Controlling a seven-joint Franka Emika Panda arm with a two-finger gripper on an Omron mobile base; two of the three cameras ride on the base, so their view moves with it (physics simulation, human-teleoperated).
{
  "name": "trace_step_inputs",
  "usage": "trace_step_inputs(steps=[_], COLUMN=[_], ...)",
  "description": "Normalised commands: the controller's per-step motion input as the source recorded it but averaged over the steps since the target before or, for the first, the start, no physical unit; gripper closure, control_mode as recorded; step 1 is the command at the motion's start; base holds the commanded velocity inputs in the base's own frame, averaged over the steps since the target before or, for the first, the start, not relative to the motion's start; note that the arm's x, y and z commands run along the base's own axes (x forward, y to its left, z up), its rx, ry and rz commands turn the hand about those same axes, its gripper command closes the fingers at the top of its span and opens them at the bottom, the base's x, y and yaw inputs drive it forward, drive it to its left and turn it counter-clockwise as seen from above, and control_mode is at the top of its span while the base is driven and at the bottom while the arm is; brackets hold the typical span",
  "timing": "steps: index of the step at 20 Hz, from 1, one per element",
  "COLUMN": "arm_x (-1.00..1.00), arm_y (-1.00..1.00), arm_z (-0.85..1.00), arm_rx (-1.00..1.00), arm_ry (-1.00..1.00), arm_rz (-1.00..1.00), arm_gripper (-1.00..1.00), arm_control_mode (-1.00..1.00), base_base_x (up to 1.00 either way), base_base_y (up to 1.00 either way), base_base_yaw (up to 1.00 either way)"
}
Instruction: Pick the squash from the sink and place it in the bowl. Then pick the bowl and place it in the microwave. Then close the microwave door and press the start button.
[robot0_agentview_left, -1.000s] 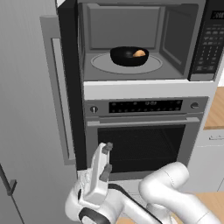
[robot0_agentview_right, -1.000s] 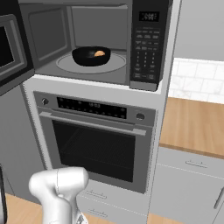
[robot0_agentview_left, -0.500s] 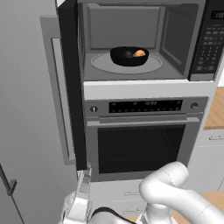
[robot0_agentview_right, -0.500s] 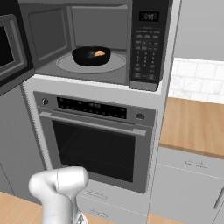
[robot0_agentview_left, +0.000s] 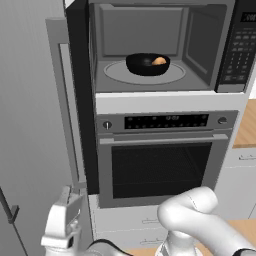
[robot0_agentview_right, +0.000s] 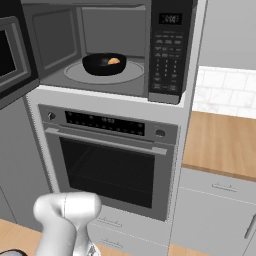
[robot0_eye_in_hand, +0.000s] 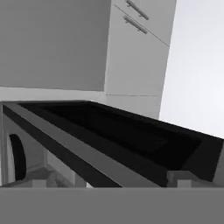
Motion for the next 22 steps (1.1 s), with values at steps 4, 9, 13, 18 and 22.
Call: trace_step_inputs(steps=[4,9,13,18,22], arm_x=[0.24,0.19,0.20,0.03,-0.01], arm_y=[0.27,0.01,0.00,-0.06,-0.52], arm_z=[0.04,0.43,0.51,0.52,0.56], arm_rx=[-0.03,0.00,0.00,0.01,0.18], arm_ry=[0.11,0.08,0.04,0.04,0.00], arm_rz=[0.00,0.00,-0.01,-0.05,-0.08], arm_gripper=[-1.00,-1.00,-1.00,-1.00,-1.00], arm_control_mode=[-1.00,-1.00,-1.00,-1.00,-1.00], base_base_x=[0.00,0.00,0.00,0.00,0.00], base_base_y=[0.00,0.00,0.00,0.00,0.00], base_base_yaw=[0.00,0.00,0.00,0.00,0.00])
